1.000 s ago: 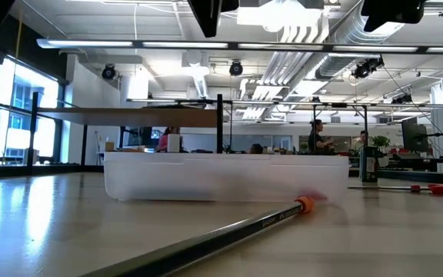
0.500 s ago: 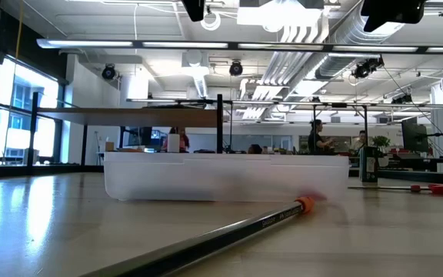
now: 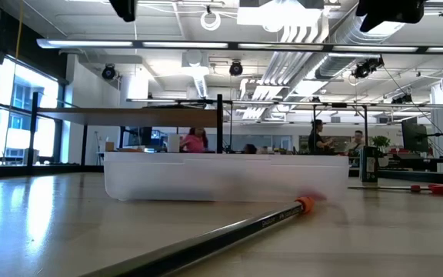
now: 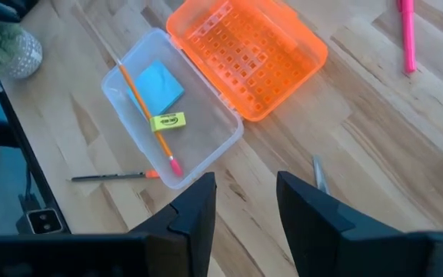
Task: Pack school essentials
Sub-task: Adjust the pencil into the school supply box
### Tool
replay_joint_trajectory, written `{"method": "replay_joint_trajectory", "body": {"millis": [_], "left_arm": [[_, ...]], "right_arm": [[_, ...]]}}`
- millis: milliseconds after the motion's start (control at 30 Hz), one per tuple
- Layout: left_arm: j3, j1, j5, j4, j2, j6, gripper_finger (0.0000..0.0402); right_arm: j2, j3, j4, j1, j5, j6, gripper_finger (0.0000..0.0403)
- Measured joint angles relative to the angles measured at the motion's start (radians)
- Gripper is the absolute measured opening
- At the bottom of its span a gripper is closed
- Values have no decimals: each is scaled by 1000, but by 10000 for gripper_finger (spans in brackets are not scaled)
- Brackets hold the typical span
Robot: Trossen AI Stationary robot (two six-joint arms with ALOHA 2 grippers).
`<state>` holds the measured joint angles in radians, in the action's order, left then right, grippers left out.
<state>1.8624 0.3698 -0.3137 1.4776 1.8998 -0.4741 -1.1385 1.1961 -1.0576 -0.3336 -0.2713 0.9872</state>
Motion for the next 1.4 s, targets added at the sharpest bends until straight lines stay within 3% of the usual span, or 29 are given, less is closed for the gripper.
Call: {"method": "replay_joint_trajectory", "body": {"millis": [233,500,800,1000,1400], "left_arm": [[-348,-29,19,-315,-271,-47,31],[-538,-109,99,-523,-417,-15,28],[-578,-231,235,-570,-394,15,101],[-577,-228,278,-745,-332,144,152],[-576,-162,272,-852,-144,268,153]], "right_arm": [[0,0,1,0,-15,37,129],[0,0,1,0,-16,56,129],[0,0,0,0,-18,53,129],[0,0,-8,0,-18,52,129],[0,0,-18,0,-53,41,129]]}}
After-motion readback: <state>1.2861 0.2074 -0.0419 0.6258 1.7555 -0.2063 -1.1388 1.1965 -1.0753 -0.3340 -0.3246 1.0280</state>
